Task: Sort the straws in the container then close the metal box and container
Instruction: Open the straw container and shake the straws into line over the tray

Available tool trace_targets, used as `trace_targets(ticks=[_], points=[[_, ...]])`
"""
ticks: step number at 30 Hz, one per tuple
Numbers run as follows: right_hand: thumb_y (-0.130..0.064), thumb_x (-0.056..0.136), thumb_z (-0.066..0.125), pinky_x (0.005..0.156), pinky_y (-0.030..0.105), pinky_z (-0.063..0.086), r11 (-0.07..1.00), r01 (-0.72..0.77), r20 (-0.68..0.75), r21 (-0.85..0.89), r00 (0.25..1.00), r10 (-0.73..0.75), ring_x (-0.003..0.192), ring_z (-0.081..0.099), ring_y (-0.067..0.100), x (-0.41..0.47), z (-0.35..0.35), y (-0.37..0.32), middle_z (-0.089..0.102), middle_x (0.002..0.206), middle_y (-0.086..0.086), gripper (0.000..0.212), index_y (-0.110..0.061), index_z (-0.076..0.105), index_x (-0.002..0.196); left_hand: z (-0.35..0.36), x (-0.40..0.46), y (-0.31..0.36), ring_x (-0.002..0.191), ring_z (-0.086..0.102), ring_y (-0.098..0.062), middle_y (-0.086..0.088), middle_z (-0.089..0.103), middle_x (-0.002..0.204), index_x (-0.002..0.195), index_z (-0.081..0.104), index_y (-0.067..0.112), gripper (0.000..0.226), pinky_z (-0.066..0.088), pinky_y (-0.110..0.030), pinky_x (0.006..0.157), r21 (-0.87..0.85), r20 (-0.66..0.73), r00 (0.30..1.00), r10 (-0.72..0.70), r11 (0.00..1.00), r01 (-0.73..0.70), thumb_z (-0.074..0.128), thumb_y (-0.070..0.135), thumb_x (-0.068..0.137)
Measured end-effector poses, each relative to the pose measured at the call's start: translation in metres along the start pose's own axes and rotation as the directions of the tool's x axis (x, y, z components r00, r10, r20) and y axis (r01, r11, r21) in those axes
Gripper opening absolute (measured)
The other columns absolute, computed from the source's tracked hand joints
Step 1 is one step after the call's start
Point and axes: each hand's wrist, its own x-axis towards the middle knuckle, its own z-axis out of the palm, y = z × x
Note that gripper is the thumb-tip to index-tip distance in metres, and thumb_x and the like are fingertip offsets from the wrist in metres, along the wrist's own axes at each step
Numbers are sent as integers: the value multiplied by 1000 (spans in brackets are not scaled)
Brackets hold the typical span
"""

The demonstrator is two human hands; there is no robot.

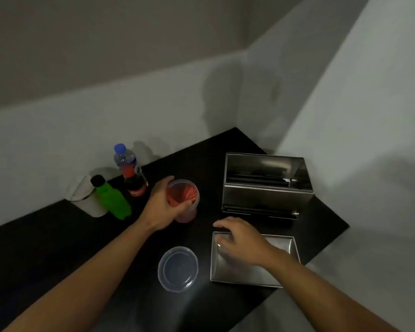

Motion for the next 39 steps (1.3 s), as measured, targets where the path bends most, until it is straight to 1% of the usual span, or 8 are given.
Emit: trace_targets(ticks=[4, 10, 17, 21, 25, 32, 36, 39], points=[[-47, 99, 58, 116, 28, 30, 990, 72, 69, -124, 996, -63, 144, 38, 14, 1, 27, -3, 53, 150, -4, 49, -27, 57, 144, 6, -6, -13, 141, 50, -20, -6, 49, 154, 161, 29, 16, 114, 44, -46, 118, -83, 74, 996, -50, 995, 56, 94, 45, 72], [-46, 101, 55, 123, 32, 24, 985, 65, 35, -159, 998, -60, 154, 27, 15, -5, 49, 4, 48, 156, -6, 46, -28, 58, 144, 16, -5, -26, 137, 41, -9, -4, 43, 160, 166, 12, 21, 132, 36, -31, 113, -166, 81, 991, -103, 979, 115, 94, 52, 66], [-44, 101, 56, 122, 29, 23, 983, 80, 17, -163, 997, -79, 153, 30, 14, -6, 57, 9, 50, 155, -7, 44, -29, 59, 142, 18, -4, -29, 123, 58, 1, 18, 58, 134, 146, 45, 31, 95, 50, -38, 110, -255, 33, 998, -61, 965, 68, 98, 38, 66], [-42, 102, 54, 122, 30, 20, 967, 132, 41, -217, 991, -126, 149, 35, 19, 2, 59, -1, 53, 152, -2, 44, -22, 62, 141, 5, -9, -22, 120, 60, 11, 19, 61, 132, 141, 48, 37, 92, 51, -19, 98, -310, -15, 1000, -14, 951, 8, 94, 53, 63], [-44, 104, 51, 127, 47, 10, 936, 117, 89, -333, 992, -93, 154, 27, 27, 16, 67, -16, 49, 157, 3, 43, -19, 68, 135, -15, -19, -15, 125, 59, 9, 31, 60, 134, 139, 47, 52, 87, 48, -6, 95, -303, -55, 997, 50, 951, -64, 93, 59, 66], [-45, 102, 54, 125, 57, 1, 849, 20, 124, -527, 991, 53, 158, 19, 36, 34, 93, -36, 46, 161, 10, 41, -14, 77, 116, -26, -44, -15, 126, 57, 11, 39, 56, 133, 134, 41, 65, 86, 48, -4, 94, -349, -79, 996, 27, 935, -53, 91, 64, 65], [-34, 104, 55, 126, 54, 5, 832, 1, 100, -555, 993, 66, 157, 21, 32, 30, 94, -38, 50, 158, 7, 33, -15, 75, 122, -28, -55, -15, 129, 57, 8, 34, 57, 136, 139, 40, 61, 90, 50, -8, 96, -401, -81, 997, 7, 915, -39, 90, 67, 64], [-35, 103, 54, 121, 43, 23, 892, -26, 21, -451, 999, 40, 148, 38, 23, 26, 84, -43, 66, 141, 1, 33, -15, 78, 115, -28, -59, -15, 131, 57, 4, 25, 56, 140, 152, 38, 39, 108, 51, -20, 101, -449, -87, 996, -2, 893, -38, 89, 70, 62]])
